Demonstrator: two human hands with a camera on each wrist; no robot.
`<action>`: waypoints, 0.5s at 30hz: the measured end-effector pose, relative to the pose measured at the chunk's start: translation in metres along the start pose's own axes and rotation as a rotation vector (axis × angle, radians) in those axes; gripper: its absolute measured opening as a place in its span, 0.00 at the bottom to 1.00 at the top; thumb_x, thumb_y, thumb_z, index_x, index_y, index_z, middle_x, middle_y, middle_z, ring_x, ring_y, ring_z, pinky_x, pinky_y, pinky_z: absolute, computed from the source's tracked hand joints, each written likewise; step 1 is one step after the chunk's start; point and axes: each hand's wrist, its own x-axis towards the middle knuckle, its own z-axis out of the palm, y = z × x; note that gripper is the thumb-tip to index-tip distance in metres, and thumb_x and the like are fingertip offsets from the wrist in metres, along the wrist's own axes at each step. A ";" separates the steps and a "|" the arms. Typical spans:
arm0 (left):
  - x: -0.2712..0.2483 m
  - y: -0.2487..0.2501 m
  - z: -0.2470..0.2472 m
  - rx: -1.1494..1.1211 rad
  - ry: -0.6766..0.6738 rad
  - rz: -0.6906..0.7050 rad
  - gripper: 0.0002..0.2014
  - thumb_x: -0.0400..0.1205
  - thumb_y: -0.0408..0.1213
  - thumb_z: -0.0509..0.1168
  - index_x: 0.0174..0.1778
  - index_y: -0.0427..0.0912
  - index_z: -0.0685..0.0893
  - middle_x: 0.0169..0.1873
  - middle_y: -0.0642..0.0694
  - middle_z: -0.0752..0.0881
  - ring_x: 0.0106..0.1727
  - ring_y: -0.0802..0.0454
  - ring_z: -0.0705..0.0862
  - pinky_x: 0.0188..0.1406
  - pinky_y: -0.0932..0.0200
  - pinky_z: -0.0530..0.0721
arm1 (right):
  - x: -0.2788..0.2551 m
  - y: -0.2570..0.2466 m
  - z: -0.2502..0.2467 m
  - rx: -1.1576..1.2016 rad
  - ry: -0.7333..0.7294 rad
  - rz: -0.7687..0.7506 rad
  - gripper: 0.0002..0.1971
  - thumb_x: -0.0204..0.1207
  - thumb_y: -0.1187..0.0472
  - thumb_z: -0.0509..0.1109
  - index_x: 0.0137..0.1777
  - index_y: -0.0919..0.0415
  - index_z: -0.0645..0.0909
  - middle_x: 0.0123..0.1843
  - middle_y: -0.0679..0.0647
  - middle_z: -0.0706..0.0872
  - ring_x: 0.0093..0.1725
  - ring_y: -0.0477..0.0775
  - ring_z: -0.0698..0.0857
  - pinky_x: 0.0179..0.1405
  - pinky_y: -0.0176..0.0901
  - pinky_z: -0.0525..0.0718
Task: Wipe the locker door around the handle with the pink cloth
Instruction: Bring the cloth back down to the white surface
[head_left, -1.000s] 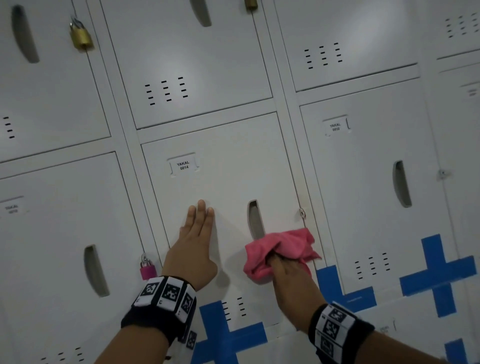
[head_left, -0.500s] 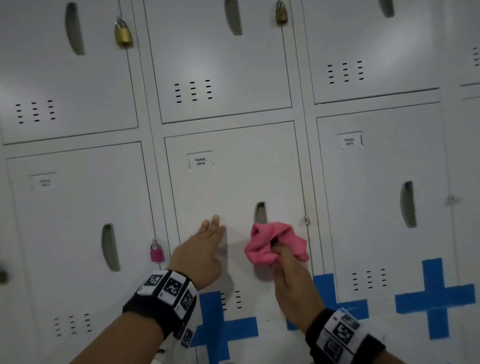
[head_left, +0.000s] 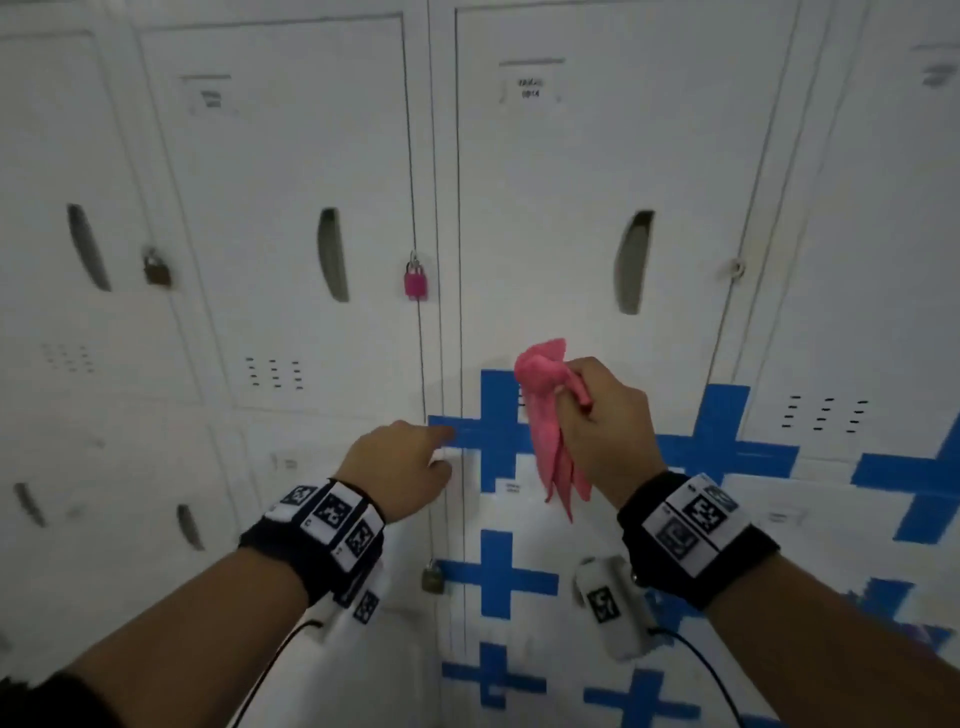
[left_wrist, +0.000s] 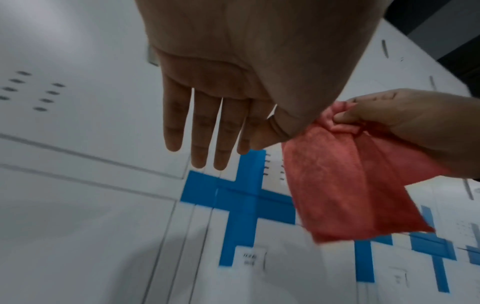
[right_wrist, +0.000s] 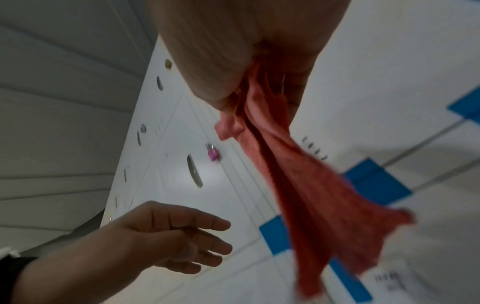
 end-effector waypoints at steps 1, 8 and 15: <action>-0.008 -0.008 0.007 0.004 -0.018 -0.026 0.22 0.82 0.45 0.59 0.74 0.53 0.75 0.63 0.49 0.86 0.61 0.47 0.84 0.60 0.51 0.82 | -0.006 0.005 0.014 0.002 -0.029 0.001 0.08 0.82 0.64 0.61 0.47 0.58 0.81 0.32 0.52 0.84 0.28 0.46 0.80 0.27 0.34 0.79; -0.066 -0.065 0.055 0.039 -0.141 -0.235 0.19 0.79 0.50 0.56 0.62 0.55 0.83 0.53 0.52 0.90 0.56 0.47 0.86 0.55 0.51 0.83 | -0.062 0.040 0.123 -0.159 -0.362 0.094 0.11 0.76 0.67 0.63 0.34 0.61 0.81 0.32 0.53 0.82 0.33 0.47 0.78 0.34 0.41 0.76; -0.119 -0.113 0.093 0.043 -0.236 -0.426 0.20 0.79 0.50 0.57 0.66 0.56 0.80 0.58 0.52 0.88 0.62 0.47 0.83 0.60 0.51 0.81 | -0.112 0.054 0.217 -0.260 -0.651 0.188 0.16 0.79 0.59 0.62 0.29 0.57 0.78 0.33 0.51 0.81 0.34 0.55 0.83 0.26 0.35 0.69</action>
